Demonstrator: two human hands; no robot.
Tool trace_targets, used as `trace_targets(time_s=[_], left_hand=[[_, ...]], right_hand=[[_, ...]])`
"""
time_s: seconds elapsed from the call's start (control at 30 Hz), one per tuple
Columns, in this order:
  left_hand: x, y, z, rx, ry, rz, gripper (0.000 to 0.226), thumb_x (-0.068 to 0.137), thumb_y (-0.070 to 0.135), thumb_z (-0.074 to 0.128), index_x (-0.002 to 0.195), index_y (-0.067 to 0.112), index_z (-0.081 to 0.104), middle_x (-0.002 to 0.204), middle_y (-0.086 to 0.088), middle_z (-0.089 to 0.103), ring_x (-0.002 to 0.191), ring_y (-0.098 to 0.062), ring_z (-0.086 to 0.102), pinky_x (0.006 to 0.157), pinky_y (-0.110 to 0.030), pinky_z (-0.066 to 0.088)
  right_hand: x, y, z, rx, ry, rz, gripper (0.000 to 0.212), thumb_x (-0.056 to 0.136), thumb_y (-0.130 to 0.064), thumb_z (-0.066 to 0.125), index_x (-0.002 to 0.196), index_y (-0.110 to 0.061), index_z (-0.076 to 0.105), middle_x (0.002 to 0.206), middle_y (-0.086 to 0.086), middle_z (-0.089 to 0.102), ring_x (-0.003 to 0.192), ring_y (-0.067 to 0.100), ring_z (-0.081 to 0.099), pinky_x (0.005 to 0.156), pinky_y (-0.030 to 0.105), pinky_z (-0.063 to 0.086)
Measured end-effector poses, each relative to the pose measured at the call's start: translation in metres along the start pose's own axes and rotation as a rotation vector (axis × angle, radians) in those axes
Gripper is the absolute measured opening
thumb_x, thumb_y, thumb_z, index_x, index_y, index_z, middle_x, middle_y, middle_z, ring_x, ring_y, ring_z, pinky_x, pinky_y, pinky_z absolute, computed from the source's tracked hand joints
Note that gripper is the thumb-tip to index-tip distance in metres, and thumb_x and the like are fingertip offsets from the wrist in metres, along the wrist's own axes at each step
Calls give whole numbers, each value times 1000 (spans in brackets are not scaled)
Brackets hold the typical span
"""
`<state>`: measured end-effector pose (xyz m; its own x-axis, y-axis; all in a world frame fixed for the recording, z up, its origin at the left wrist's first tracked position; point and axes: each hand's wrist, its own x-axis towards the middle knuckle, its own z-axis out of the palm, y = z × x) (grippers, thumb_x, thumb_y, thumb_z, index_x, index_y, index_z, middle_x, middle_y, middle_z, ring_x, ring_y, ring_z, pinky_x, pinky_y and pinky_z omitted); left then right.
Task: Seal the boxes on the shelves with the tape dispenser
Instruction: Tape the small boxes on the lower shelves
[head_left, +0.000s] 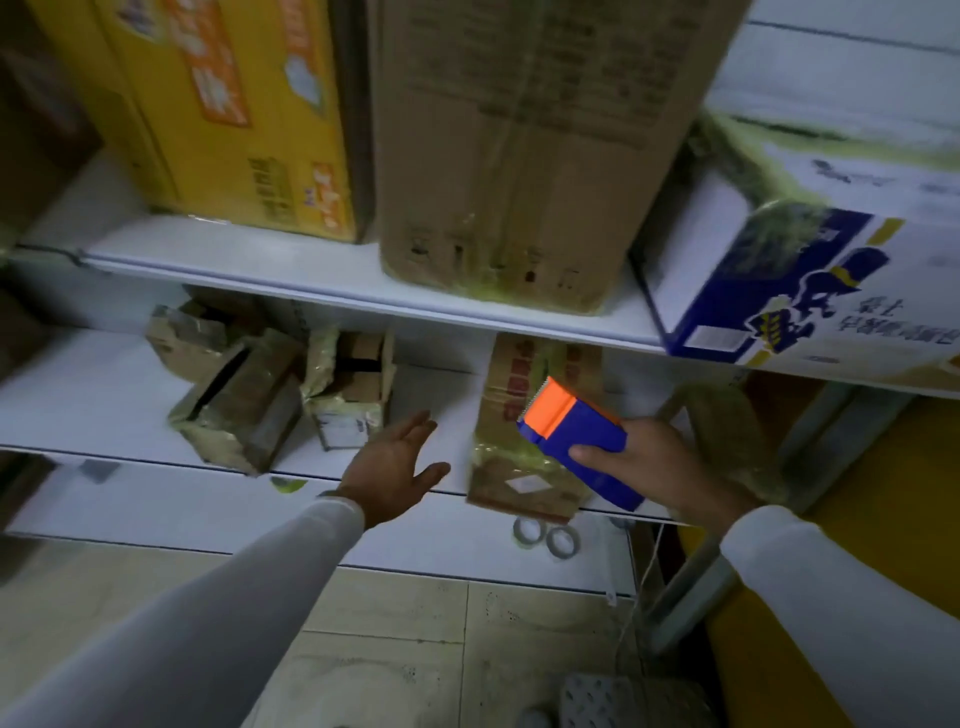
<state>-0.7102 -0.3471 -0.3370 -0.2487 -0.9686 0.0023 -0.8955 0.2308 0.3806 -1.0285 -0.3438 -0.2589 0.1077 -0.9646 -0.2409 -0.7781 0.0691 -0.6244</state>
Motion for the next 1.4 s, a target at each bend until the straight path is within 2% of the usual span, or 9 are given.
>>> trace_targets(time_s=[0.17, 0.27, 0.43, 0.63, 0.8, 0.97, 1.1, 1.2, 1.4], left_hand=[[-29, -80, -31, 38, -22, -1, 63, 92, 48, 51, 145, 16, 37, 155, -3, 29, 139, -22, 33, 112, -31, 26], [-38, -114, -51, 42, -16, -42, 60, 92, 46, 52, 142, 16, 40, 150, -4, 37, 131, -26, 43, 107, -33, 34], [-36, -147, -70, 55, -10, -56, 54, 90, 41, 59, 134, 13, 47, 137, -8, 51, 116, -31, 53, 96, -37, 42], [-20, -145, -68, 33, 14, -122, 55, 88, 43, 59, 134, 15, 46, 136, -6, 50, 118, -29, 52, 96, -40, 43], [5, -138, -57, 56, 26, -189, 66, 84, 55, 58, 137, 21, 39, 139, -2, 45, 119, -28, 51, 97, -42, 45], [37, -129, -39, 45, 82, -215, 77, 80, 62, 59, 143, 26, 31, 150, -6, 31, 136, -30, 32, 109, -45, 29], [59, -122, -27, 104, 145, -217, 86, 74, 64, 64, 142, 23, 30, 140, -12, 33, 129, -34, 33, 106, -49, 33], [66, -119, -16, 220, 109, -204, 88, 74, 65, 62, 144, 26, 25, 136, -14, 32, 126, -37, 30, 107, -54, 28], [67, -137, 3, 263, 80, -181, 71, 75, 63, 61, 128, 19, 48, 127, -15, 40, 120, -39, 34, 107, -53, 26]], right_hand=[[1, -73, 58, -4, -6, -11, 35, 81, -55, 73, 84, -20, 67, 76, -7, 72, 70, 3, 68, 61, 21, 46], [2, -105, 92, 77, 2, -15, 30, 84, -50, 71, 83, -22, 63, 68, -11, 69, 61, -5, 64, 54, 10, 40], [9, -128, 132, 145, -46, -10, 30, 86, -49, 70, 95, -22, 60, 79, -8, 69, 74, 8, 68, 62, 21, 48], [26, -124, 144, 219, -15, -5, 29, 83, -51, 72, 84, -26, 57, 69, -15, 68, 63, -5, 65, 57, 14, 43], [35, -104, 148, 258, 35, -16, 29, 82, -48, 73, 84, -23, 59, 72, -8, 70, 67, 6, 68, 65, 25, 53], [32, -92, 144, 226, -11, 8, 30, 86, -47, 70, 84, -18, 62, 72, 1, 70, 66, 11, 67, 67, 29, 51], [31, -93, 142, 212, 33, 53, 30, 85, -45, 73, 85, -17, 62, 73, 1, 70, 66, 6, 65, 62, 18, 46], [29, -95, 148, 207, 101, 76, 29, 82, -44, 76, 86, -20, 60, 74, -4, 69, 69, 1, 65, 63, 12, 46], [26, -102, 170, 161, 152, 145, 30, 80, -47, 77, 77, -26, 56, 63, -12, 62, 63, -14, 59, 59, 4, 41]])
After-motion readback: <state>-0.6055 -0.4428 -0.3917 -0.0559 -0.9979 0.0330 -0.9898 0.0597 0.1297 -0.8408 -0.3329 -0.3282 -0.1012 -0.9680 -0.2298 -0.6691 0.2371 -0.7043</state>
